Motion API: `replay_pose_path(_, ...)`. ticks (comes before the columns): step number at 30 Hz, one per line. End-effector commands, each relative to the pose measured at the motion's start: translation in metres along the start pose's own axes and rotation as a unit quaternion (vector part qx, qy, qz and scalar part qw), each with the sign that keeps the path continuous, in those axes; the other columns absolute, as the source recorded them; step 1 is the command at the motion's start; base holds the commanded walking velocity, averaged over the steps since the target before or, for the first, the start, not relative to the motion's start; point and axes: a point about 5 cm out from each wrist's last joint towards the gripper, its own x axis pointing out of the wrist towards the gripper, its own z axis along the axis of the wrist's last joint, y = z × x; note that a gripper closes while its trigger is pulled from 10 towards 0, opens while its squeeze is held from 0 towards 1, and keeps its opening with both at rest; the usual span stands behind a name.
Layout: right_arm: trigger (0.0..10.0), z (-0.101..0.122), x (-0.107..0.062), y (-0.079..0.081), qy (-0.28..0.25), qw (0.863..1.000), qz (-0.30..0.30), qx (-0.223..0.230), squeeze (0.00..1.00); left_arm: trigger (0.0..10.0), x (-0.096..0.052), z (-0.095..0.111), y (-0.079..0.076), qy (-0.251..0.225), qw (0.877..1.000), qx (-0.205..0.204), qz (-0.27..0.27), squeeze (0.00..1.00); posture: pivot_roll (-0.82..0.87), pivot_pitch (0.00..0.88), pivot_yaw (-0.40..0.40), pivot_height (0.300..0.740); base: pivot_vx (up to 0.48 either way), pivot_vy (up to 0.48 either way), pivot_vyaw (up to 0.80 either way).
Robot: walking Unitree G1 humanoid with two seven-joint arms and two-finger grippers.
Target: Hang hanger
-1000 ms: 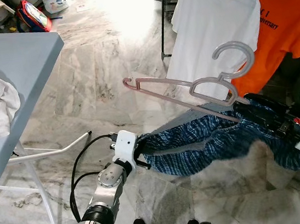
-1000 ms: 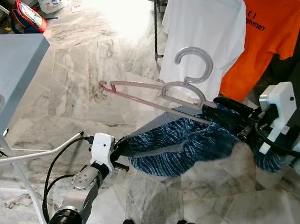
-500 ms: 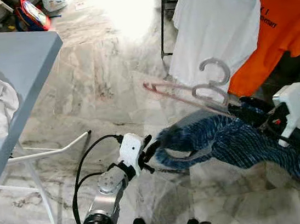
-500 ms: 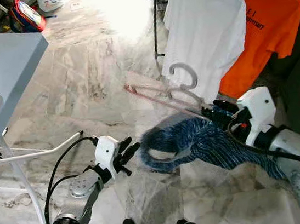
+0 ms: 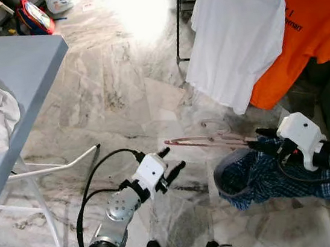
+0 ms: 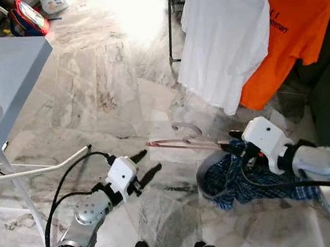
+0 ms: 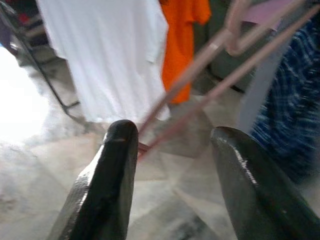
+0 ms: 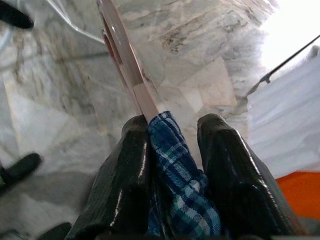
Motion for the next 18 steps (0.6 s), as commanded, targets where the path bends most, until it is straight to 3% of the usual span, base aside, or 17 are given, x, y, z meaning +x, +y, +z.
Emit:
replay_pose_path(1,10.0,0.005,0.001,-0.008,0.006,0.998,0.020,-0.052,0.00,10.0,0.000,0.003,0.007,0.001,0.999,0.033,0.018,1.00,-0.04,0.250,0.017,0.740,0.000,0.000,0.00)
replay_pose_path(9,10.0,0.036,0.011,-0.020,-0.036,0.994,0.050,-0.094,0.00,10.0,0.004,0.004,0.008,0.003,0.999,0.044,0.023,1.00,-0.03,0.252,0.024,0.740,0.000,0.000,0.00)
replay_pose_path(13,10.0,0.048,0.014,-0.020,-0.063,0.991,0.070,-0.091,0.00,10.0,0.008,0.004,0.003,0.003,0.999,0.047,0.025,1.00,-0.03,0.250,0.022,0.740,0.000,0.000,0.00)
replay_pose_path(18,10.0,0.049,0.013,-0.012,-0.055,0.987,0.112,-0.104,0.00,10.0,0.012,0.007,-0.001,-0.005,0.998,0.053,0.024,1.00,-0.03,0.246,0.020,0.740,0.000,0.000,0.00)
